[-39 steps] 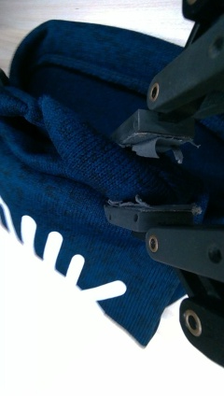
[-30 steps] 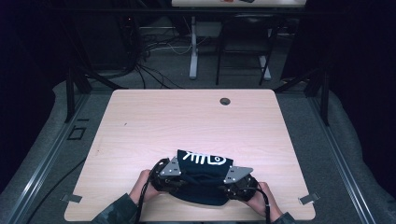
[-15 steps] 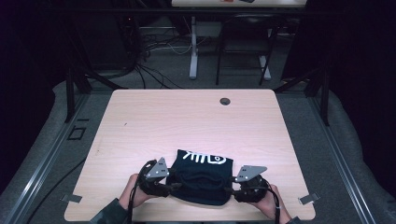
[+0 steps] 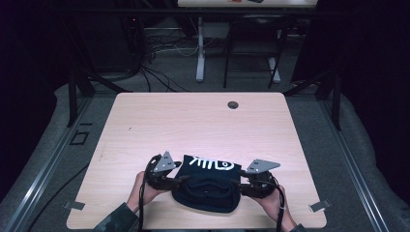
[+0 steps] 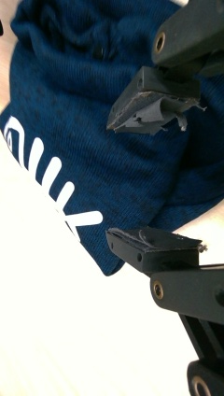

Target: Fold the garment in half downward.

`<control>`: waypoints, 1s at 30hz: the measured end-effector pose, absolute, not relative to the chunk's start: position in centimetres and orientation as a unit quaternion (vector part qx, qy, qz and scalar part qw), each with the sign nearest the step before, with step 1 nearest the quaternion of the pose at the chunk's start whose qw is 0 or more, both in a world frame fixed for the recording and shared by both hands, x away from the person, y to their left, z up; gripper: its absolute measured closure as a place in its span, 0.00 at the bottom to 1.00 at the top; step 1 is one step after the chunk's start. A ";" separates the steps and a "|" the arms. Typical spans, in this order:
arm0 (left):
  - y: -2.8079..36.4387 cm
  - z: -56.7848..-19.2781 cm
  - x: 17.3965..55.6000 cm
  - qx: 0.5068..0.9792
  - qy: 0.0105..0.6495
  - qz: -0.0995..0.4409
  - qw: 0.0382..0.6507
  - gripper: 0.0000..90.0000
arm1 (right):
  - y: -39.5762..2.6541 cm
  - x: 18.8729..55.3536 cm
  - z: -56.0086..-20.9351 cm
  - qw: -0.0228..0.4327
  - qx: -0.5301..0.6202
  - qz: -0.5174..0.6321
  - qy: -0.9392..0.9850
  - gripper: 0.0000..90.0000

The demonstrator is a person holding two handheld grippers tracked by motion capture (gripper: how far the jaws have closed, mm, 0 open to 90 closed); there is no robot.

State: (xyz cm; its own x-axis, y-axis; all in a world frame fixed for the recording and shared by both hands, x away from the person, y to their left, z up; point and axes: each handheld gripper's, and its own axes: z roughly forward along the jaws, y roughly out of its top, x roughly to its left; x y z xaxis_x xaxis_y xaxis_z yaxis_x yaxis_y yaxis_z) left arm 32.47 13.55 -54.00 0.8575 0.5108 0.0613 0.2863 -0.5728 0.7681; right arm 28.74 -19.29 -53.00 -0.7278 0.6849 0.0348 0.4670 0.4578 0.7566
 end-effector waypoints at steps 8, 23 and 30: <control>12.7 -55.6 31.8 0.902 0.213 0.132 0.352 0.39 | -17.9 28.9 -55.0 0.109 0.339 0.347 0.868 0.46; 12.4 -56.9 31.4 0.899 0.242 0.119 0.347 0.31 | -17.9 30.6 -56.4 0.125 0.326 0.320 0.880 0.34; 12.1 -57.3 32.7 0.895 0.255 0.123 0.345 0.21 | -18.1 31.6 -56.4 0.138 0.333 0.314 0.878 0.33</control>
State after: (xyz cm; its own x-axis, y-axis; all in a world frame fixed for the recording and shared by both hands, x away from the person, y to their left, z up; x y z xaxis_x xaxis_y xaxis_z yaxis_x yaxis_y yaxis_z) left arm 32.73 12.10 -57.31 0.8396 0.5413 0.0452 0.3713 -0.6326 0.6796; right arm 31.57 -18.09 -56.43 -0.7407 0.6710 -0.0337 0.4977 0.5816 0.6435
